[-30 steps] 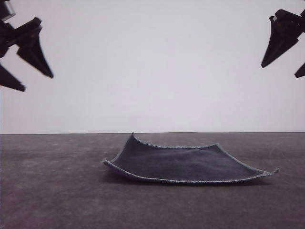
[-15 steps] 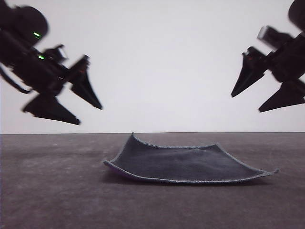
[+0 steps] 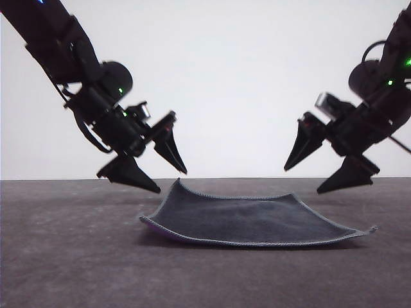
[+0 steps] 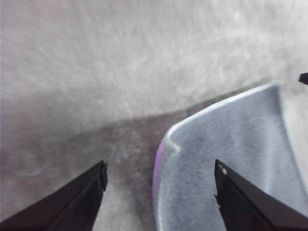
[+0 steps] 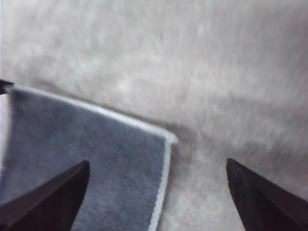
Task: Fold clothes
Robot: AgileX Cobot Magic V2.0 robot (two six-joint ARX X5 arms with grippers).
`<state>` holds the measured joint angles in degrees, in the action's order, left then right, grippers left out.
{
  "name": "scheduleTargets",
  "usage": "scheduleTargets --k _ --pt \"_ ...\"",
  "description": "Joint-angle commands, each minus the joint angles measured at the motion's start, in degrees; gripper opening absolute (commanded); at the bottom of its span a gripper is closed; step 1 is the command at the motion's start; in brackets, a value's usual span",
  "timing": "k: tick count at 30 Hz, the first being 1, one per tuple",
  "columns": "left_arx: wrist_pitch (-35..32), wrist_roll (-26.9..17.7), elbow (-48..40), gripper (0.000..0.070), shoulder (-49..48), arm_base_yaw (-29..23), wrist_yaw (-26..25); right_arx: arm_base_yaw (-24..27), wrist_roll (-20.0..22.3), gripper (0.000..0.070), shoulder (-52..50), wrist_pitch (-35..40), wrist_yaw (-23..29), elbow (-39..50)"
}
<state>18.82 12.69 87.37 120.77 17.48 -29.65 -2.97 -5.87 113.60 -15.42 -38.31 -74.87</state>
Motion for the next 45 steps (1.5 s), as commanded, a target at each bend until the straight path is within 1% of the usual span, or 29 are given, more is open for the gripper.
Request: scheduleTargets --k 1,7,14,18,22,25,28,30,32,35,36,37,38,39,40,41,42,43,45 --pt "-0.3 -0.7 1.2 0.043 1.8 0.7 -0.4 -0.5 -0.7 0.058 2.2 0.5 -0.7 -1.3" --pt "-0.5 -0.6 1.2 0.043 3.2 1.8 -0.4 -2.0 -0.8 0.058 4.8 1.0 -1.1 -1.4" --pt "-0.8 -0.6 1.2 0.043 3.3 2.6 -0.4 -3.2 -1.0 0.058 5.2 1.8 -1.5 -1.4" --pt "-0.8 -0.6 1.2 0.043 3.3 2.9 -0.4 -3.9 -1.0 0.0579 5.2 2.3 -3.3 -1.4" --pt "-0.8 -0.6 1.2 0.043 3.3 3.1 -0.4 -4.3 -1.1 0.0575 5.2 2.9 -3.6 -1.4" --pt "-0.8 -0.6 1.2 0.043 3.3 3.2 -0.4 -4.3 -1.2 0.0513 5.2 3.3 -3.5 -1.4" --pt "-0.8 -0.6 1.2 0.043 3.3 3.2 -0.4 -4.3 -1.2 0.0462 5.2 4.0 -2.1 -1.4" --pt "-1.0 -0.6 1.2 0.0429 3.3 3.2 -0.4 -4.3 -1.2 0.0449 5.3 4.5 -0.7 -1.4" --pt "-1.5 -0.6 1.2 0.0429 3.3 3.2 -0.4 -4.3 -1.3 0.0432 5.3 5.0 -0.7 -1.4" --pt "-2.5 -0.6 1.2 0.0429 3.3 3.2 -0.4 -4.3 -1.4 0.0367 5.3 5.1 -0.7 -1.4" --pt "-2.8 -0.6 1.2 0.0419 3.3 3.2 -0.4 -4.3 -1.4 0.0333 5.3 5.1 -0.7 -1.4" --pt "-3.1 -0.6 1.2 0.0393 3.3 3.2 -0.4 -4.3 -1.4 0.0282 5.3 5.1 -0.7 -1.4" --pt "-3.3 -0.6 1.2 0.0326 3.3 3.2 -0.4 -4.3 -1.4 0.0233 5.3 5.1 -0.6 -1.4" --pt "-3.4 -0.6 1.2 0.0241 3.3 3.2 -0.4 -4.3 -1.3 0.0178 5.3 5.1 -0.6 -1.4" --pt "-3.6 -0.6 1.2 0.0139 3.3 3.2 -0.3 -4.3 -1.3 0.0111 5.3 5.1 -0.6 -1.4" --pt "-3.6 -0.6 1.2 0.0069 3.3 3.2 -0.1 -4.3 -1.2 0.0062 5.3 5.1 -0.5 -1.4" --pt "-3.7 -0.6 1.2 0.0022 3.3 3.2 0.1 -4.2 -1.2 0.0025 5.3 5.1 -0.5 -1.4" --pt "-3.7 -0.6 1.2 0.0003 3.3 3.2 0.4 -4.0 -1.2 0.0007 5.3 5.1 -0.5 -1.4" --pt "-3.6 -0.6 1.2 0.0 3.3 3.2 1.1 -4.0 -1.2 0.0004 5.3 5.1 -0.5 -1.4"
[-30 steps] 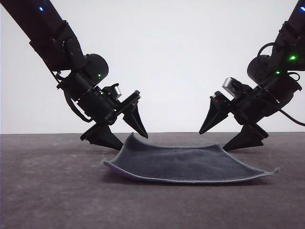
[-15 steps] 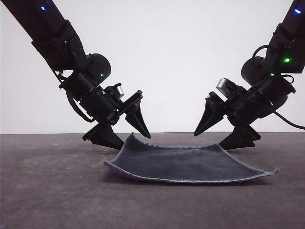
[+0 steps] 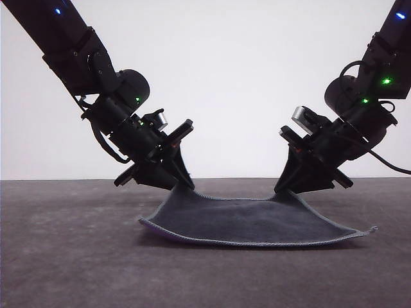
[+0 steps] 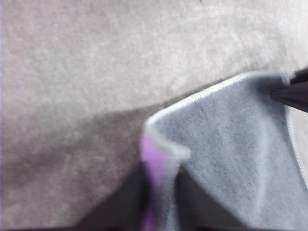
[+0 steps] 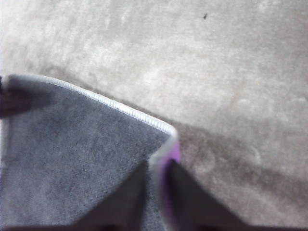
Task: Fold clothes
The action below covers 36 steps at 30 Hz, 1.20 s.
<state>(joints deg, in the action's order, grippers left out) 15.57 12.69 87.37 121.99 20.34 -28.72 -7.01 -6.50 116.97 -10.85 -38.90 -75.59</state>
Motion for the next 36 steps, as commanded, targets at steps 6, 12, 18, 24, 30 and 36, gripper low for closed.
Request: scheduleTargets --k 6,12,18,24,30,36 --pt "-0.2 -1.6 1.2 0.0 2.1 0.3 0.4 0.1 0.3 0.0004 1.9 0.6 0.1 -0.6" --pt "2.4 -3.6 1.2 0.0 2.1 -0.7 -2.3 1.1 1.8 0.0004 1.8 -0.7 -2.3 -0.6" --pt "8.3 -6.9 1.2 0.0 1.4 -2.2 -4.7 3.3 5.1 0.0004 0.6 -6.1 -8.6 -0.7" --pt "14.7 -11.3 1.2 0.0 -1.8 -2.4 -8.3 5.0 9.4 0.0003 -1.4 -14.9 -14.6 -0.7" --pt "21.6 -14.6 1.2 0.0 -4.9 -1.7 -9.1 5.7 16.0 0.0004 -2.5 -25.3 -21.1 -0.7" --pt "28.1 -16.8 1.2 0.0 -6.0 -1.0 -11.7 5.7 21.8 0.0004 -3.3 -35.7 -21.9 -0.7"
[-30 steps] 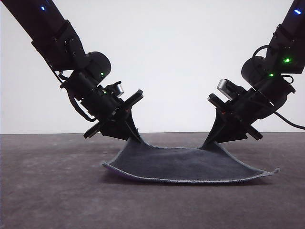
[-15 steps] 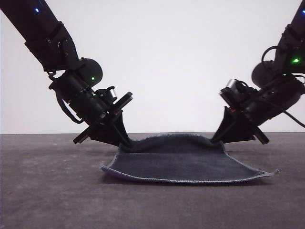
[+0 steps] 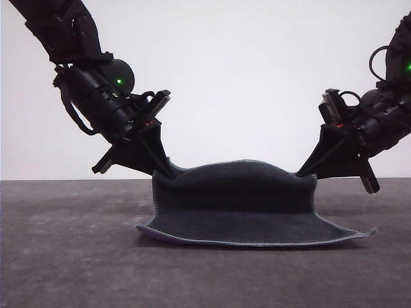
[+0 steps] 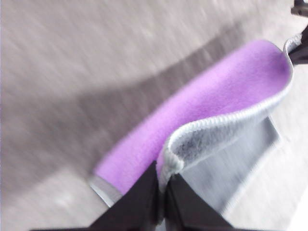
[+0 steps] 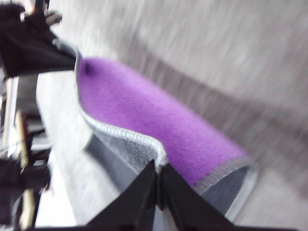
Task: Fold clothes
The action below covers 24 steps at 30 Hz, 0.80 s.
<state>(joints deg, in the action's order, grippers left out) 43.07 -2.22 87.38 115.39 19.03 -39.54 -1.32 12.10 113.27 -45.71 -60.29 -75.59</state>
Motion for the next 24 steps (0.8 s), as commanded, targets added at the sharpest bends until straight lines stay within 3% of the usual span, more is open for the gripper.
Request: scheduleTargets --k 1,12,24 --pt "1.8 -2.3 1.2 0.0 0.6 0.5 -1.4 0.0 4.3 0.0004 0.2 -2.5 -0.9 -0.6" --pt "12.4 -8.1 1.2 0.0 0.6 2.4 -3.0 0.0 12.6 0.0004 -0.3 -16.2 -1.2 -0.6" --pt "15.7 -9.2 1.2 0.0011 0.6 3.5 -3.0 0.0 15.8 0.0004 -0.3 -21.3 -1.0 -0.6"
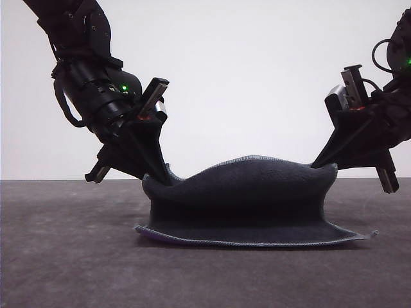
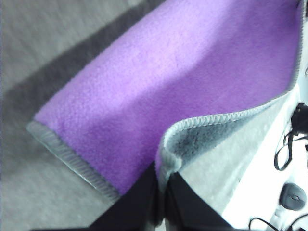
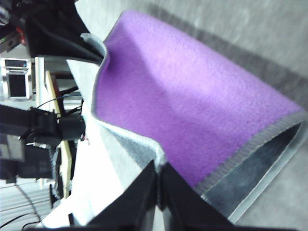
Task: Fold clothes
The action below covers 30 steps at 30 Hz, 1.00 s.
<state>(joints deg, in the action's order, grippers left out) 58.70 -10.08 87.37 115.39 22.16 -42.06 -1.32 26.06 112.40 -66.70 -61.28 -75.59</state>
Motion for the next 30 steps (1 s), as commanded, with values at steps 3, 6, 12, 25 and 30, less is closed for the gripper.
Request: scheduleTargets --k 3,6,12,25,30 --pt "0.3 -1.3 1.2 0.0034 0.6 0.4 -0.5 0.0 2.6 0.0004 0.6 -1.0 0.1 -0.6" --pt "0.8 -1.3 1.2 0.0036 0.6 0.4 -0.8 0.0 3.2 0.0005 0.6 -1.8 -0.1 -0.6" --pt "2.1 -1.5 1.2 0.0297 0.6 0.4 -3.1 0.0 4.9 0.0235 0.6 -4.0 -0.3 -0.6" --pt "3.1 -1.2 1.2 0.0338 0.3 -0.2 -4.0 0.8 4.9 0.0389 0.6 -4.9 -0.2 -0.7" --pt "2.2 -0.2 1.2 0.0367 -2.2 -1.6 -2.2 1.9 4.8 0.0389 -2.1 -5.8 -0.2 -0.7"
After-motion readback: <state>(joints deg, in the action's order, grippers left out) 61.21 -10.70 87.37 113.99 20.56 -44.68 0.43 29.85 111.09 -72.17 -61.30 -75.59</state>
